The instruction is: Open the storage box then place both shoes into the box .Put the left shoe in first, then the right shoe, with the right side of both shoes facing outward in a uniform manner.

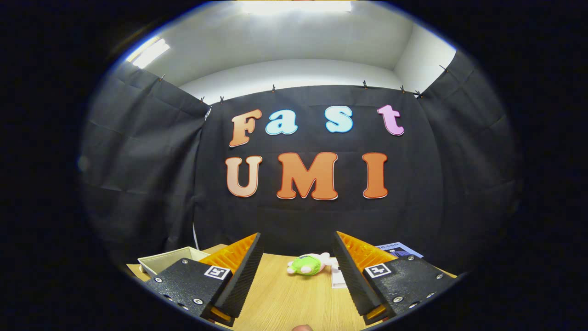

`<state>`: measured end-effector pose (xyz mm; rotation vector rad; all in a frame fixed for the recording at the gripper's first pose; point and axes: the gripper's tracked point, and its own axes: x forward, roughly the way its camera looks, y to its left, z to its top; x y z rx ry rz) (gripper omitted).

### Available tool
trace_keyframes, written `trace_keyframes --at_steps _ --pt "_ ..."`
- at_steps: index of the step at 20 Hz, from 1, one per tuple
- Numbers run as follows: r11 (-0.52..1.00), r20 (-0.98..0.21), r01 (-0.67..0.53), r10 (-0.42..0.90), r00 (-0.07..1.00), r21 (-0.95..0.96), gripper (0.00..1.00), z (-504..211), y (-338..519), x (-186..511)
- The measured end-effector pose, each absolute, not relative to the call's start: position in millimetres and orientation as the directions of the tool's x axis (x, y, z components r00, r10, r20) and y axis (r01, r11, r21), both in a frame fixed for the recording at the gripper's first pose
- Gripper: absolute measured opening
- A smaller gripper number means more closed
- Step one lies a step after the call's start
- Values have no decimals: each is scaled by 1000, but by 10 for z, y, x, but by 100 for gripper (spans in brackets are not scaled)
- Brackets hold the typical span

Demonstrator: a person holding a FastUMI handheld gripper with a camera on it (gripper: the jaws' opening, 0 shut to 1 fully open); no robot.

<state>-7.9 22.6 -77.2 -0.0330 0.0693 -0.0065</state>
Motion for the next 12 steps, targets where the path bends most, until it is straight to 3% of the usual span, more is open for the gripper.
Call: trace_keyframes --at_steps 8,12 --pt "995 10 81 -81 997 -62 91 -462 -97 -177" --pt "998 57 51 -48 997 -46 91 -316 16 -229"
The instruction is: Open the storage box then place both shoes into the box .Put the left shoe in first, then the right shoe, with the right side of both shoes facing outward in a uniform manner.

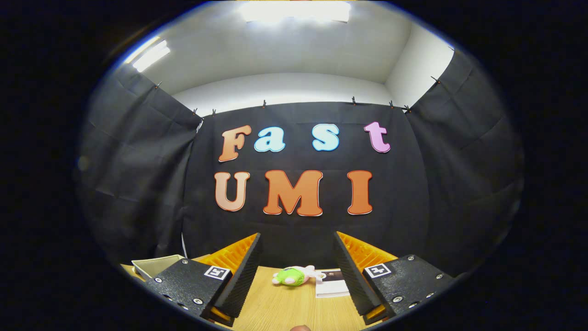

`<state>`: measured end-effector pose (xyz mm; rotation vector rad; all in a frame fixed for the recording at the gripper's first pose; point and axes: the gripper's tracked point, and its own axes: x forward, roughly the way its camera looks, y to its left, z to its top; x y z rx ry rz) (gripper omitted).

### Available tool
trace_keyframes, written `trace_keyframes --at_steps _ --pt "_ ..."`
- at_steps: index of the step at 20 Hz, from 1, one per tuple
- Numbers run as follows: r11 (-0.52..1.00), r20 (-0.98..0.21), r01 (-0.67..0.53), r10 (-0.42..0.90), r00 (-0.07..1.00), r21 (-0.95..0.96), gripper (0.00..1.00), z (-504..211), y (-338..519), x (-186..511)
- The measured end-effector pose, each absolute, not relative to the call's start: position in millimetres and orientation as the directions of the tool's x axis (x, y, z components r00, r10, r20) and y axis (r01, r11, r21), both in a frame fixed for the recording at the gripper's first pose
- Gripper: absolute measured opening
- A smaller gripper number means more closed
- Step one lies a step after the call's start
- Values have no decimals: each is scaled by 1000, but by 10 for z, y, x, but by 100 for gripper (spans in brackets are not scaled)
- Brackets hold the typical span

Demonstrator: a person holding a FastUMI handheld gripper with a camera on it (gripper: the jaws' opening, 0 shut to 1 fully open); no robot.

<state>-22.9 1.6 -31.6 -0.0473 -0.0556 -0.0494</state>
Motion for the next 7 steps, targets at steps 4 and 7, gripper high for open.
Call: trace_keyframes --at_steps 4,7 --pt "998 79 39 -35 996 -45 91 -218 47 -246" --pt "996 80 56 -51 995 -63 91 -214 12 -255"
